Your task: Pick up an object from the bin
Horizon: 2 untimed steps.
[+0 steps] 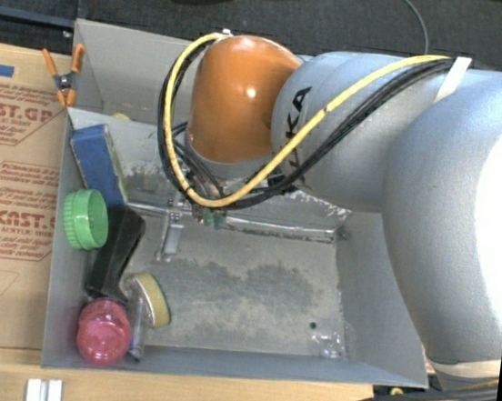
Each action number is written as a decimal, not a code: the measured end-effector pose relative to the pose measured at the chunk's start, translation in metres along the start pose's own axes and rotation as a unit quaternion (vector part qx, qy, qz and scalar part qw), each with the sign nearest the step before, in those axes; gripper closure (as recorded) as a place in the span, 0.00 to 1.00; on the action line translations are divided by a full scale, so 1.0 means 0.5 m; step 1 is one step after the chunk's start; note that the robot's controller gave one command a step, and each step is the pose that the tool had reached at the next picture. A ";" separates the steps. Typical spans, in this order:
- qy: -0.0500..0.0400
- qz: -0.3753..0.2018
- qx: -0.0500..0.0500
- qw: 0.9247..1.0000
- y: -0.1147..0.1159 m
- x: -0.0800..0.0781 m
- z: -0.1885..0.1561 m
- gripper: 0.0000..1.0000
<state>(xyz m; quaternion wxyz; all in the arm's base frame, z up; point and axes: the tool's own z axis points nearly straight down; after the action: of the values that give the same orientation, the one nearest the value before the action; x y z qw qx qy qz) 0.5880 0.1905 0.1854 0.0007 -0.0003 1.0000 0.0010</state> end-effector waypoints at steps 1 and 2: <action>-0.005 -0.004 -0.001 1.000 0.010 0.029 0.038 0.00; 0.001 -0.041 0.001 0.999 0.020 0.073 0.088 0.00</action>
Offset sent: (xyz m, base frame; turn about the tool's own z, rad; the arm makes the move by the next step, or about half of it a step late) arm -0.0657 0.0180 -0.0550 -0.4137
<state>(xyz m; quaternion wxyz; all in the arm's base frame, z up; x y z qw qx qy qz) 0.5518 0.2008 0.1411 0.0002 -0.0415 0.9991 0.0002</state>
